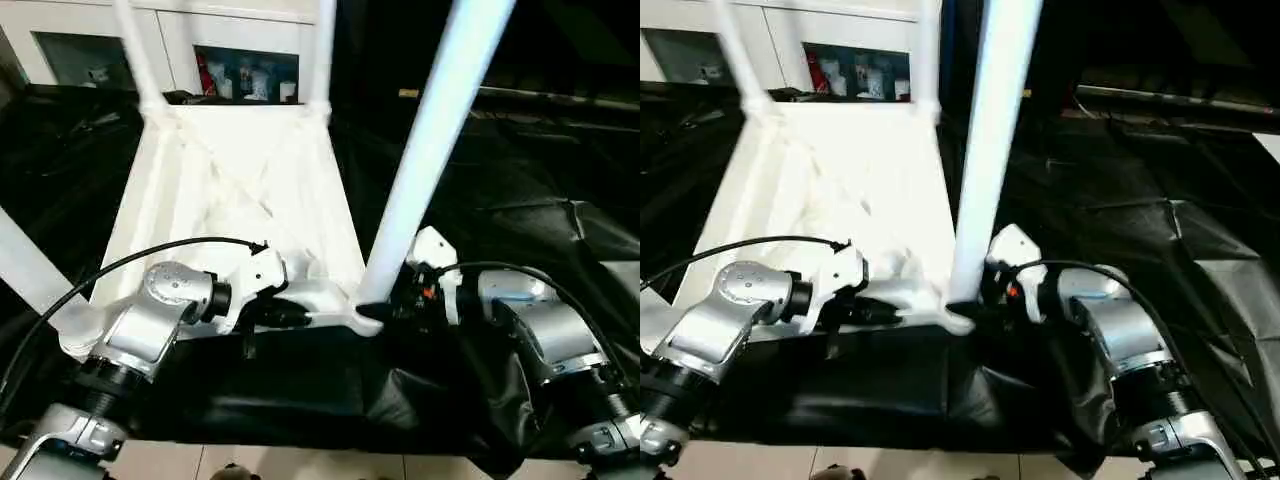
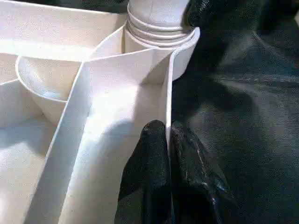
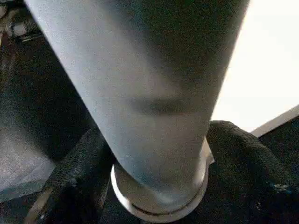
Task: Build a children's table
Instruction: Rotate leg to tighten
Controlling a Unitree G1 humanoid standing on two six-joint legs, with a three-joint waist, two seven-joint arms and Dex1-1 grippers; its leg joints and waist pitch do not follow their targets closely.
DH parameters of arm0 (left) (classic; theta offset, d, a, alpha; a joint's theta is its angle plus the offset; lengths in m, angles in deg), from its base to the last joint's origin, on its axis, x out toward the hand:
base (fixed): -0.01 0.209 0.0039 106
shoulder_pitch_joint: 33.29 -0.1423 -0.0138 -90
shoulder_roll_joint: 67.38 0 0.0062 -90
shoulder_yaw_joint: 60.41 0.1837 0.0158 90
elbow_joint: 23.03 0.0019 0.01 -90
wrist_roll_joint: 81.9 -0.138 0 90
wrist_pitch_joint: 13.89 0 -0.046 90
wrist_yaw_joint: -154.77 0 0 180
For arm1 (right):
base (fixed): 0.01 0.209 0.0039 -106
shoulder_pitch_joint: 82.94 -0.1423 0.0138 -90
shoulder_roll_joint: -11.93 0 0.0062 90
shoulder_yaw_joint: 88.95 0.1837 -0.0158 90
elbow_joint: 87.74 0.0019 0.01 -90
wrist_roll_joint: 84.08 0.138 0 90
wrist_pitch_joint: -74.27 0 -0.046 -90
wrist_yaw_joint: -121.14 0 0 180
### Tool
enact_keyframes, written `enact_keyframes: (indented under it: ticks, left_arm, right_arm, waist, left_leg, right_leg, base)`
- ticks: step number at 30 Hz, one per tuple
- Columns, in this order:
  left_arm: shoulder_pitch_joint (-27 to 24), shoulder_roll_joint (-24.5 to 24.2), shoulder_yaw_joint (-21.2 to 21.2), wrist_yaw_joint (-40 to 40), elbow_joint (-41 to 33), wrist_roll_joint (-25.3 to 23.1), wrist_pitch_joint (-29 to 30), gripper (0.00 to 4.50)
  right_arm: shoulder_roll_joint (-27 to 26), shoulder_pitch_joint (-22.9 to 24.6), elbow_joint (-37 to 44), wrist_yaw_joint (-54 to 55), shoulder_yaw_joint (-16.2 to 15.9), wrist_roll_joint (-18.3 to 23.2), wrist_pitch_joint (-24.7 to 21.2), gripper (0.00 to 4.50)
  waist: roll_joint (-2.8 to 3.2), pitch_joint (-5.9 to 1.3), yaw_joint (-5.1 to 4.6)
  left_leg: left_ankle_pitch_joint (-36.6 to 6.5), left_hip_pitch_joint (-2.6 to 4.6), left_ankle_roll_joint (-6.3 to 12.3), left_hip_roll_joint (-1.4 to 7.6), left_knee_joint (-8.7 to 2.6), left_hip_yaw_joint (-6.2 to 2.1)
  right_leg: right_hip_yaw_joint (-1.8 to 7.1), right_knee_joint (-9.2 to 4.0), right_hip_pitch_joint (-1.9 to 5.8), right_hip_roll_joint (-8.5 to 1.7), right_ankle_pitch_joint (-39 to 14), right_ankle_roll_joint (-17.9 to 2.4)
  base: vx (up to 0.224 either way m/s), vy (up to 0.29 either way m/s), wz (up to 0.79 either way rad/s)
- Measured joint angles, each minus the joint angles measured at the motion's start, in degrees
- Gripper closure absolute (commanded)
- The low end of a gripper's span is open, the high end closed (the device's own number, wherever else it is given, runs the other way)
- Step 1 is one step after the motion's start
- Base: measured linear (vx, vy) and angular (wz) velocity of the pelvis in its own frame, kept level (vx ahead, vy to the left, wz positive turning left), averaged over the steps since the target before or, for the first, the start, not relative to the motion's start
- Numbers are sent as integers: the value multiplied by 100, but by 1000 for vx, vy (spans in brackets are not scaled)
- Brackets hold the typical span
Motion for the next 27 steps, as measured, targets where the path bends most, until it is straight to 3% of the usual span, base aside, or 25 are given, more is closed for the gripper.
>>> enact_keyframes:
  ticks: [7, 19, 27]
  left_arm:
    - [2, 3, -2, -4, 9, -1, -22, 450]
    - [4, 3, -3, -59, 30, -5, -32, 450]
    - [333, 608, -67, -1311, 540, -431, 98, 450]
  right_arm:
    - [-3, 37, -3, 12, -24, -45, -2, 180]
    - [-56, 37, -43, 114, -6, -53, -1, 187]
    - [-1087, -54, -812, 2195, 730, -68, -69, 187]
  waist:
    - [-6, 3, 2]
    - [-7, 3, 3]
    - [-41, -1, -118]
  left_leg:
    - [0, 2, -1, 1, 5, 0]
    - [11, 2, 17, 3, 19, 0]
    - [17, 73, -31, 12, 29, -1]
  right_leg:
    - [0, 8, 1, 0, 3, -2]
    - [0, 23, 1, 0, 3, -2]
    - [2, 22, 48, 4, 27, 2]
  base:
    - [0, 0, 0]
    - [0, 0, 0]
    - [0, 0, 0]
